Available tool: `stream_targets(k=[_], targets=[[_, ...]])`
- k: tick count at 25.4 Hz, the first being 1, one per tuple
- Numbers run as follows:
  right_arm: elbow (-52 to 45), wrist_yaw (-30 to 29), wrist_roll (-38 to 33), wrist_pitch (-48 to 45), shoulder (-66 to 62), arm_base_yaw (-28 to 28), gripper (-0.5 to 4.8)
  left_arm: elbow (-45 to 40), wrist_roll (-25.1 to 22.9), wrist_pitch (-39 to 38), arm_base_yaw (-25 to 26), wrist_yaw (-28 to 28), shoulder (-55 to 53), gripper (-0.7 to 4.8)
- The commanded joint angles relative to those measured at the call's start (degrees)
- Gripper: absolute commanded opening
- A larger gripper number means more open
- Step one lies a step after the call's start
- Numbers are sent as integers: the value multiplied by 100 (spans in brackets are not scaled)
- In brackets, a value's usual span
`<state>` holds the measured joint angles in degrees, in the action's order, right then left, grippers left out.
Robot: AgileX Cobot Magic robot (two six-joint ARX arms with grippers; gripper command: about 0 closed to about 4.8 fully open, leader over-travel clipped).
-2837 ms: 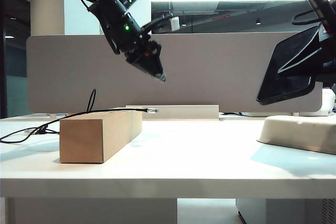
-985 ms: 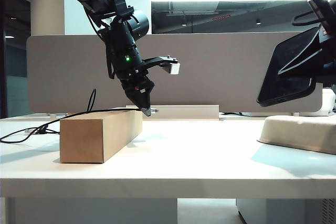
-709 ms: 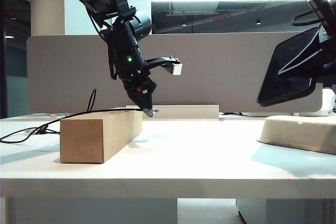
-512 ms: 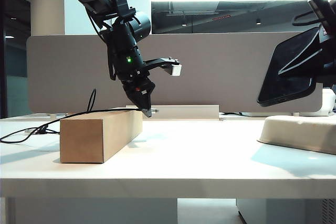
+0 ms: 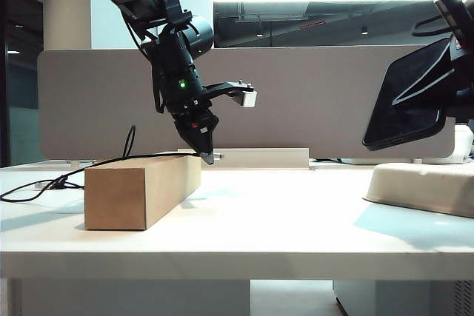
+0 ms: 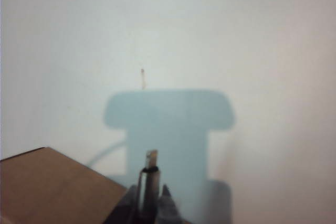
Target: Pick up the charging cable and the phone, plug the charging cable into the charging port on the phone, and finally place them back on the table.
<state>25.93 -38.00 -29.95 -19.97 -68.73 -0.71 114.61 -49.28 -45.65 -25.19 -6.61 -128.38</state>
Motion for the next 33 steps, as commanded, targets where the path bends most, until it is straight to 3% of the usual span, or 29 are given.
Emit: stream_targets(k=[1,6,11,18,21,24,27,33], targets=[[37,-50,46,-212,33,0,-6,28,22,35,-15,-7,2,-6],[37,-50,46,-212,33,0,-6,28,72,35,-17,-7,4,-6],[39,-50,46,-227,33,0,-6,31,546,55,-92,-153,13,-6],[74,-57,42,-404,35,2,-6,31,752,133,-208,-1309,149,-6],[114,-57,39,-490,35,4,-6,31,1130,262,-236,-1886,269,-6],[407,-74,13,-490,37,2,-6,28,1851,455,-234,-2612,433,-6],[651,-170,-7,-492,35,2,-6,28,2122,452,-236,-3008,544,-6],[1239,-291,-361,-678,35,2,-6,31,2645,463,-236,-4319,791,-6]])
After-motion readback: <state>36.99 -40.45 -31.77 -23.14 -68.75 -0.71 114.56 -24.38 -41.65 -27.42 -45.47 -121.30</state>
